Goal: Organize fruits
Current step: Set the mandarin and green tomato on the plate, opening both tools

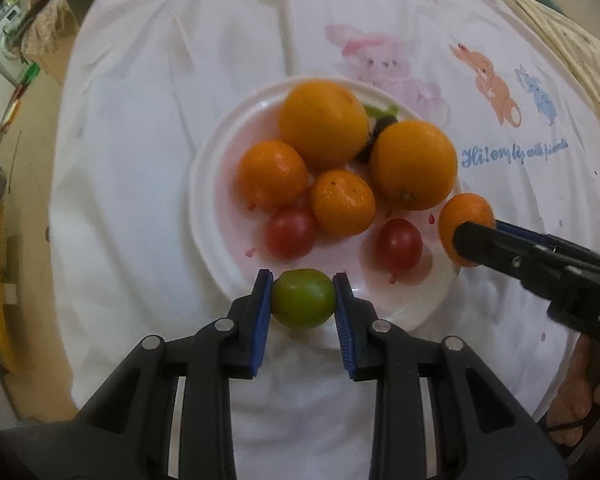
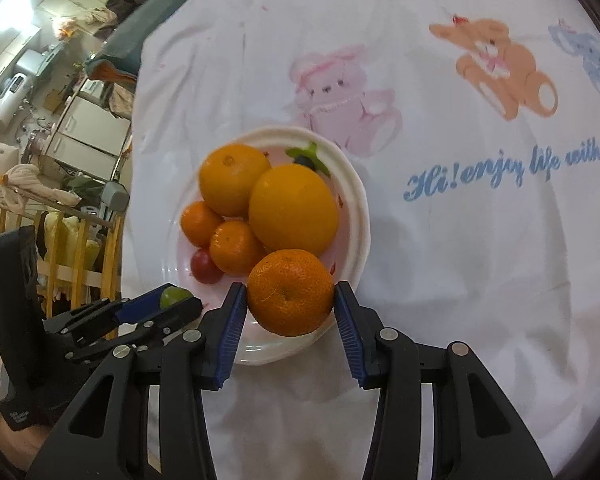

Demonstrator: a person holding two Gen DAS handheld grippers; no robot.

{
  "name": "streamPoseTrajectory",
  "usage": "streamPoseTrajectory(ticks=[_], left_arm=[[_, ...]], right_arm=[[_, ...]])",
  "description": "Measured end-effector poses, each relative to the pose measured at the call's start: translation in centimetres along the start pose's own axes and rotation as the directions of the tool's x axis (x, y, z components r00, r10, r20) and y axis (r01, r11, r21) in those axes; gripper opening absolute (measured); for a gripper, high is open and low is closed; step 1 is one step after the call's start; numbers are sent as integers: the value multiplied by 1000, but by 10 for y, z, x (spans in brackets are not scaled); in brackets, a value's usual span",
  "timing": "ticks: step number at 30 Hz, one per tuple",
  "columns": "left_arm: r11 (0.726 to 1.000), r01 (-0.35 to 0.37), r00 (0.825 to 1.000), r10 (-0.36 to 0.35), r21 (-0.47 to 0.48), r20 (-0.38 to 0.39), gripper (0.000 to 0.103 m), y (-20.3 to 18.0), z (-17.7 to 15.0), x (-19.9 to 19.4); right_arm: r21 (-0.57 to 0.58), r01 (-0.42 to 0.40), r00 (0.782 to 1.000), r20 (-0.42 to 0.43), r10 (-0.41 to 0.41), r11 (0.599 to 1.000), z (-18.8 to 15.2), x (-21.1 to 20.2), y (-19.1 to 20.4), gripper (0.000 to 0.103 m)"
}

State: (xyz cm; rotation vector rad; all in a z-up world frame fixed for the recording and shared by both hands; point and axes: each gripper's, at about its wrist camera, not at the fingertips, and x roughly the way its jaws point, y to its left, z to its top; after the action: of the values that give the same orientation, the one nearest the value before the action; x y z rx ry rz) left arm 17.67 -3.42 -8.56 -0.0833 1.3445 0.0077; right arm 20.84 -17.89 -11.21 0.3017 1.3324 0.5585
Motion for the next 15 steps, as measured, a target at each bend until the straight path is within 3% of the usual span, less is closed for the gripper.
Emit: streamPoseTrajectory(ticks=[9, 14, 15], left_arm=[[1000, -18, 1000, 18, -3, -2, 26, -1, 2, 10], [1000, -28, 1000, 28, -12, 14, 26, 0, 3, 10], [1000, -23, 1000, 24, -14, 15, 26, 1, 3, 10]], right_arm=[[67, -29, 999, -23, 30, 997, 0, 4, -10, 51], [75, -39, 999, 37, 36, 996, 2, -13, -7, 70], [80, -44, 998, 49, 40, 996, 2, -17, -7, 70]])
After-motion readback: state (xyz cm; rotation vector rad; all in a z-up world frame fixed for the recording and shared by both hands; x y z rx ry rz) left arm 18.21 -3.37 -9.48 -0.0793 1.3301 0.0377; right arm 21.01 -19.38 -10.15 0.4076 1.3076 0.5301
